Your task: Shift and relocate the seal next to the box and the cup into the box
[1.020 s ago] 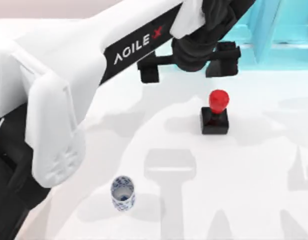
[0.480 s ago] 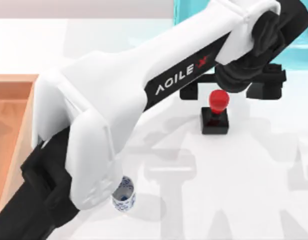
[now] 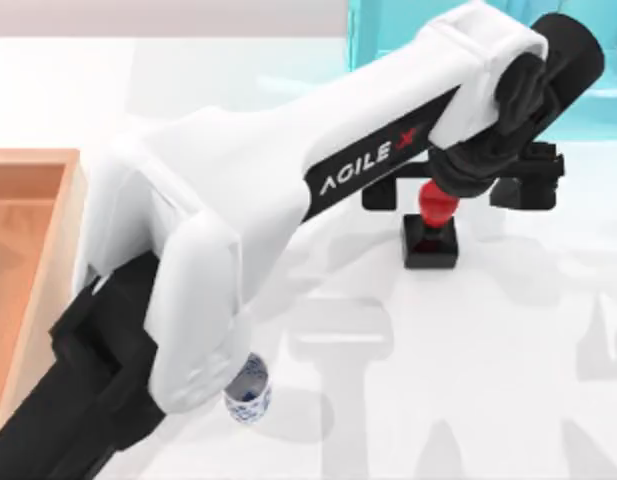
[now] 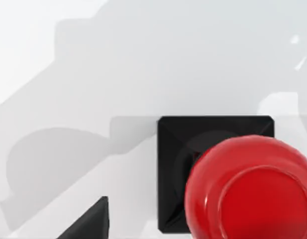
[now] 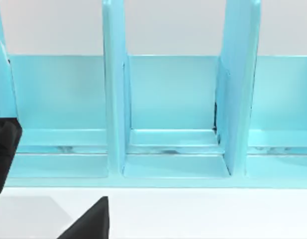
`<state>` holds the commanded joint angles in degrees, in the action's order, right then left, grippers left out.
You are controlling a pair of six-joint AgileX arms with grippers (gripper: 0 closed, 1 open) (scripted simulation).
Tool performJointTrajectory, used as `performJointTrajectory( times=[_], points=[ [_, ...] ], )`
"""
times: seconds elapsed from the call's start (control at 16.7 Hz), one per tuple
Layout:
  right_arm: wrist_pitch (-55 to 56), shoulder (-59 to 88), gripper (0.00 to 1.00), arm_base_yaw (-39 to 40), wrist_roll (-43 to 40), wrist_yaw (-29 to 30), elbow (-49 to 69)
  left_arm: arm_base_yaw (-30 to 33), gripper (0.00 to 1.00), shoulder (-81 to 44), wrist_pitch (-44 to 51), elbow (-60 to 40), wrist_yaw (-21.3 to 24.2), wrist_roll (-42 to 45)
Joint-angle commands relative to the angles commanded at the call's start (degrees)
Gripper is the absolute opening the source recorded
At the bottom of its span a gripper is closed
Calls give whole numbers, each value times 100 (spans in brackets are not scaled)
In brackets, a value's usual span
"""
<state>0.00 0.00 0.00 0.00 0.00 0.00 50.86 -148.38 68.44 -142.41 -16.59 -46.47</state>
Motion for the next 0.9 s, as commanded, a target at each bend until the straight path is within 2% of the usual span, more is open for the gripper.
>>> performJointTrajectory(
  times=[0.18,0.48,0.9],
  points=[
    [0,0,100,0,0,0,0,-105,100,-229,-571,288,32,108],
    [0,0,100,0,0,0,0,-126,100,-286,-664,344,39,129],
    [0,0,100,0,0,0,0,-126,47,-286,-664,344,39,129]
  ],
)
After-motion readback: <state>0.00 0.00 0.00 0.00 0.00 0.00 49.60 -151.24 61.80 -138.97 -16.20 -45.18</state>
